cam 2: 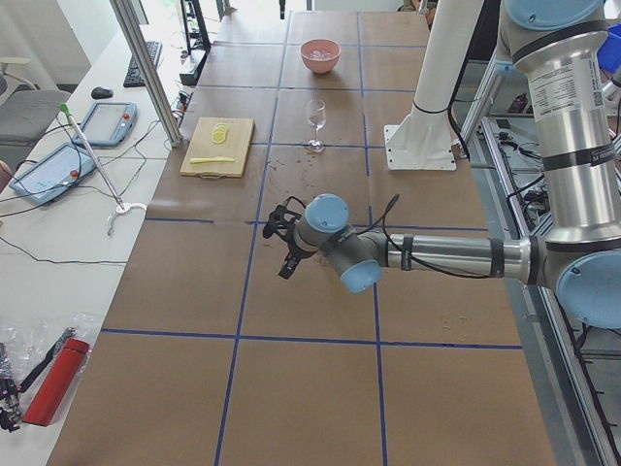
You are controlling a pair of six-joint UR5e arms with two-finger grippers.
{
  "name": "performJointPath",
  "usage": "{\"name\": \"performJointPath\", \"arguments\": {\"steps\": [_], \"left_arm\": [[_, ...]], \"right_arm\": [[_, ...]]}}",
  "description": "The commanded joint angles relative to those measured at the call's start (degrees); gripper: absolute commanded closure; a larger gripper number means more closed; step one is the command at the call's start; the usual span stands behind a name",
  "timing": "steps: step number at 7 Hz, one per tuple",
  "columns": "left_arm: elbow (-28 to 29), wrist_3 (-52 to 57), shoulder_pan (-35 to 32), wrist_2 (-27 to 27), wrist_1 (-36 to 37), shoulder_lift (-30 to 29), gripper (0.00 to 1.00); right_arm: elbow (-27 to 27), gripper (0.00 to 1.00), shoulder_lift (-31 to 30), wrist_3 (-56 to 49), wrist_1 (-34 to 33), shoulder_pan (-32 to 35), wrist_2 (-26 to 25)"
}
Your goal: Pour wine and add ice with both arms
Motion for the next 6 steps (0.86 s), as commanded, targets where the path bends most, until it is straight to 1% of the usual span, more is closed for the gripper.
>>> {"name": "performJointPath", "arguments": {"steps": [1, 2, 3, 4, 6], "left_arm": [[0.2, -5.3, 12.9, 8.5, -16.7, 7.1, 0.02], [0.5, -5.5, 17.0, 9.9, -19.4, 9.1, 0.02], [0.5, -7.4, 20.1, 10.1, -21.5, 9.2, 0.02], [0.5, -8.9, 24.4, 15.5, -22.0, 9.2, 0.02], [0.5, -17.2, 34.3, 30.4, -23.5, 9.3, 0.02]], "right_arm": [[0.2, 0.00, 0.0, 0.7, 0.1, -0.5, 0.0], [0.2, 0.00, 0.0, 0.7, 0.1, -0.8, 0.0], [0.2, 0.00, 0.0, 0.7, 0.1, -0.8, 0.1], [0.2, 0.00, 0.0, 0.7, 0.1, -0.9, 0.0], [0.3, 0.00, 0.0, 0.7, 0.3, -0.9, 0.1]]}}
